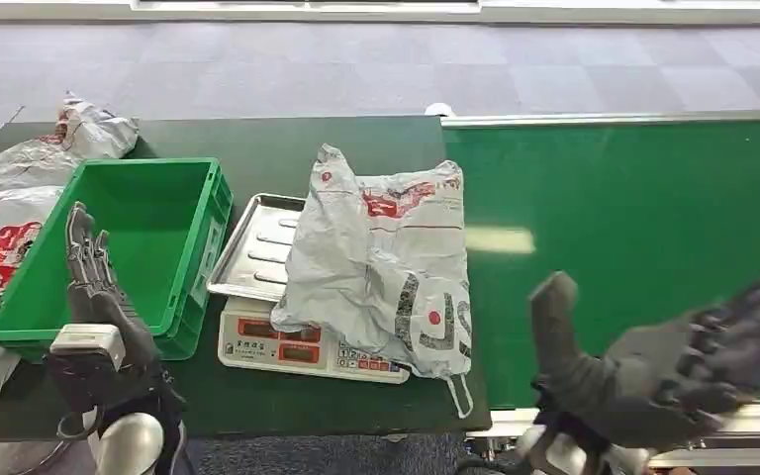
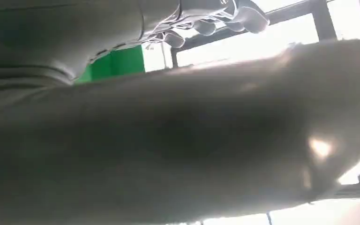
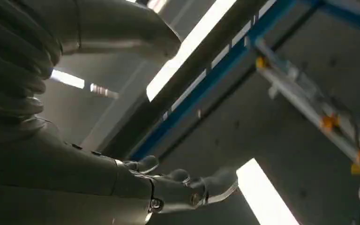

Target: Moved the parcel from conveyor to table for the left to box.

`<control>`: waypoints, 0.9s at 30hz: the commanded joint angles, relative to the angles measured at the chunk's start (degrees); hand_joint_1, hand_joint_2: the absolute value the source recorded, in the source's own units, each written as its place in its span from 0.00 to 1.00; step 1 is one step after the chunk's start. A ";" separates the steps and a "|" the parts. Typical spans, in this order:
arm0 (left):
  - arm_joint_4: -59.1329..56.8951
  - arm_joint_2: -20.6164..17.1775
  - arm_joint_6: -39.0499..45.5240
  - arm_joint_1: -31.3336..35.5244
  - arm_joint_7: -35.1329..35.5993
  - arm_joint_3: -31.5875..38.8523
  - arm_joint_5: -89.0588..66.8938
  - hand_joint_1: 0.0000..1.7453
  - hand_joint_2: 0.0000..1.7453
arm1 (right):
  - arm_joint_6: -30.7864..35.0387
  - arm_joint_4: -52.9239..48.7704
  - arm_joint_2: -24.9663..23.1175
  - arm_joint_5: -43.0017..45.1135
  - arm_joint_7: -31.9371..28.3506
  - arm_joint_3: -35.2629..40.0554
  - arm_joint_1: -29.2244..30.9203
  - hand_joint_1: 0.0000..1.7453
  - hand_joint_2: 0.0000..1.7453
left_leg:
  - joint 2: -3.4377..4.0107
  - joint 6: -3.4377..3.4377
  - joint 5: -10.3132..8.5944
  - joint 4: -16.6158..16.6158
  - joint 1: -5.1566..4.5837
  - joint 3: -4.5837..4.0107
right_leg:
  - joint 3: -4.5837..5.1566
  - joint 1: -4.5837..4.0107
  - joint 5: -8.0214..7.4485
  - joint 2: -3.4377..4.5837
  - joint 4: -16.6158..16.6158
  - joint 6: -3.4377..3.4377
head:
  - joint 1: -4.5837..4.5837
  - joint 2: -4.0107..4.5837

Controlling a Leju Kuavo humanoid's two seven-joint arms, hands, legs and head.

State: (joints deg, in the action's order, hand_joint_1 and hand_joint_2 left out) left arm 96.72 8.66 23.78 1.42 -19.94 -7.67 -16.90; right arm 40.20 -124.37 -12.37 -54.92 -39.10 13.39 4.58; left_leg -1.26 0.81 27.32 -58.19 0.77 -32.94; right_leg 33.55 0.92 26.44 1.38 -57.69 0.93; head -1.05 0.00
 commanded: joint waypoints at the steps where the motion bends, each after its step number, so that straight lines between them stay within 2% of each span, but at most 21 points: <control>1: -2.86 -5.35 -0.67 5.63 3.11 -1.35 -11.43 0.00 0.00 | -0.20 -25.63 -5.94 -1.18 -0.90 -9.80 1.17 0.00 1.00 | -0.10 -0.04 -0.08 -0.06 -0.07 -0.16 | 0.16 0.06 0.02 -0.31 -0.13 -0.07 | -0.02 0.00; 4: -3.11 -6.28 -0.75 6.50 4.24 -1.39 -13.11 0.00 0.00 | -0.20 -25.63 -6.02 -0.37 -0.90 -11.40 0.40 0.00 1.00 | 0.03 -0.08 -0.24 0.22 -0.05 -0.02 | 0.01 -0.01 -0.13 -0.51 0.14 -0.22 | -0.02 0.00; 5: -3.65 -6.99 -3.05 7.88 6.36 -2.20 -15.93 0.00 0.00 | -0.20 -25.38 -5.01 1.81 -0.30 -14.70 -1.30 0.00 1.00 | 0.03 -0.04 -0.22 0.20 -0.05 0.01 | 0.02 0.01 -0.11 -0.46 0.08 -0.20 | -0.07 0.00; 7: -3.65 -6.99 -3.05 7.88 6.36 -2.20 -15.93 0.00 0.00 | -0.20 -25.38 -5.01 1.81 -0.30 -14.70 -1.30 0.00 1.00 | -0.02 -0.03 -0.09 -0.04 -0.03 0.12 | -0.06 0.02 -0.06 -0.20 -0.04 -0.02 | -0.11 0.00; 15: -3.65 -6.99 -3.05 7.88 6.36 -2.20 -15.93 0.00 0.00 | -0.20 -25.38 -5.01 1.81 -0.30 -14.70 -1.30 0.00 1.00 | 0.07 -0.05 -0.11 0.01 -0.04 0.15 | -0.09 0.03 -0.07 -0.12 -0.02 -0.05 | -0.07 0.00; 16: -5.77 -9.71 -7.03 11.00 7.72 -3.25 -17.19 0.00 0.00 | -0.20 -25.63 -4.74 4.09 -0.90 -17.22 -2.51 0.00 1.00 | 0.06 -0.06 -0.13 0.04 -0.03 0.14 | -0.10 0.01 -0.08 -0.22 0.01 -0.08 | -0.04 0.00; 17: -7.77 -11.83 -9.27 13.08 8.65 -4.61 -19.75 0.00 1.00 | -0.20 -25.63 -4.45 4.91 -0.90 -17.59 -3.18 0.00 1.00 | 0.08 -0.06 -0.14 0.05 -0.04 0.11 | -0.07 0.01 -0.10 -0.21 0.01 -0.08 | -0.04 0.00; 21: -24.22 -16.20 -22.39 30.36 11.85 -11.51 -23.83 0.00 1.00 | -0.20 -25.63 -2.41 10.25 -0.90 -22.15 -3.52 0.00 1.00 | -0.45 -0.03 -0.32 0.03 0.02 -0.05 | -0.11 -0.05 -0.10 -0.77 0.00 -0.12 | -0.07 0.00; 22: -28.01 -16.63 -23.48 33.23 11.95 -13.35 -25.54 0.00 1.00 | -0.20 -25.63 -2.50 11.02 -0.90 -22.01 -4.09 0.00 1.00 | -0.52 -0.02 -0.27 -0.08 0.04 -0.02 | -0.05 -0.06 -0.06 -0.72 -0.04 -0.07 | -0.04 0.00; 23: -32.95 -16.00 -25.65 37.15 11.89 -14.70 -25.31 0.00 1.00 | -0.20 -25.45 -2.57 11.46 -0.90 -21.94 -4.30 0.00 1.00 | -0.84 -0.05 -0.40 -0.08 0.04 -0.12 | -0.02 -0.07 -0.07 -1.07 -0.01 -0.07 | -0.07 0.00; 25: -37.73 -15.89 -28.08 41.03 11.79 -18.31 -27.35 0.00 1.00 | -0.20 -24.05 -2.91 11.74 -0.90 -21.75 -4.00 0.00 1.00 | -0.92 -0.10 -0.58 0.02 0.03 -0.21 | -0.04 -0.09 -0.20 -1.18 0.06 -0.10 | -0.13 0.00; 27: -43.04 -15.08 -30.86 44.22 11.69 -22.73 -29.63 0.00 1.00 | -0.20 -22.64 -3.52 11.15 -0.90 -21.22 -3.34 0.00 1.00 | -0.37 0.01 -0.45 -0.06 0.02 -0.08 | 0.00 -0.06 -0.32 -0.59 0.00 -0.12 | -0.07 0.00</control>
State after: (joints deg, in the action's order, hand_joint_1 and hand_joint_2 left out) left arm 80.25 -3.82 -0.38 26.11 -8.44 -14.65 -41.92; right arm 39.67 -145.11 -16.79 -44.80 -39.36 -6.40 1.06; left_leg -1.24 0.89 26.98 -58.22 0.78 -32.87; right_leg 33.57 0.89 26.12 1.34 -57.69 0.84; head -1.12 0.00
